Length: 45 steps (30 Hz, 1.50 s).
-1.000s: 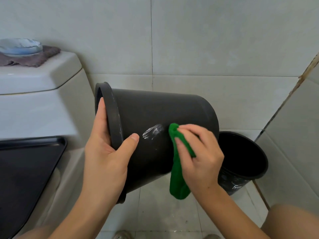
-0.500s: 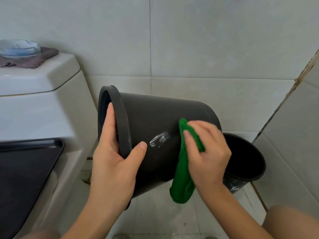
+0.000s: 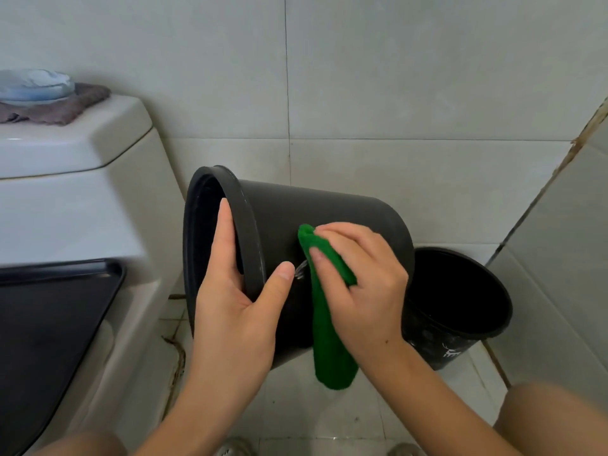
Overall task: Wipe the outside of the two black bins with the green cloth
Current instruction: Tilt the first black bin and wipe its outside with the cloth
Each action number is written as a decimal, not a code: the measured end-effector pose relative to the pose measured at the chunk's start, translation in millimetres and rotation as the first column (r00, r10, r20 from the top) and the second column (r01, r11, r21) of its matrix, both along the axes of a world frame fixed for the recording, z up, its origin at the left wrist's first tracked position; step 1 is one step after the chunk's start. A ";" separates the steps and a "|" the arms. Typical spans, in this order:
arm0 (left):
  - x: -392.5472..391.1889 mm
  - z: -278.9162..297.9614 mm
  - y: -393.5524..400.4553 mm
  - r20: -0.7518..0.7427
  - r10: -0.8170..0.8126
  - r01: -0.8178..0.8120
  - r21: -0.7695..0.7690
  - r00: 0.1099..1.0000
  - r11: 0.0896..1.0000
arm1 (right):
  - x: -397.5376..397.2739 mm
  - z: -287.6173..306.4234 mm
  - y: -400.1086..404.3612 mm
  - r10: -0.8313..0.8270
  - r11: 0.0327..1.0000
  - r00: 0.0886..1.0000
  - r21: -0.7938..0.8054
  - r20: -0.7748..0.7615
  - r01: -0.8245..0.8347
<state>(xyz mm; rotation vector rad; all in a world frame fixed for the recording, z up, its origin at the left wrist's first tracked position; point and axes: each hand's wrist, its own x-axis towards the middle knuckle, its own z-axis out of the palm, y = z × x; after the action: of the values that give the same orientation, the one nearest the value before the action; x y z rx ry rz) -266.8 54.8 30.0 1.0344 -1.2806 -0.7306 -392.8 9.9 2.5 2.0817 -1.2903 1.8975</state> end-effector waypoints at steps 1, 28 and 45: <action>-1.4 -1.2 0.5 0.001 -0.003 0.003 -0.001 1.000 1.000 | -4.5 2.3 -5.3 -0.029 0.998 0.999 0.049 0.035 0.027; -0.3 -3.4 -4.2 0.048 0.104 -0.107 0.060 0.993 0.992 | -0.9 -11.1 6.1 -0.029 0.999 0.989 -0.039 -0.144 0.024; 0.8 1.2 3.0 0.054 0.121 -0.122 0.015 0.991 0.992 | -13.0 -2.7 -7.8 -0.148 0.986 0.988 0.067 -0.047 0.151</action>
<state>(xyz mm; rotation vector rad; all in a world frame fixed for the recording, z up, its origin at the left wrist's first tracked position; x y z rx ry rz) -266.0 57.8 31.3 1.1425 -1.2463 -0.6268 -405.8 2.1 -0.3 1.9807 -1.4787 1.7632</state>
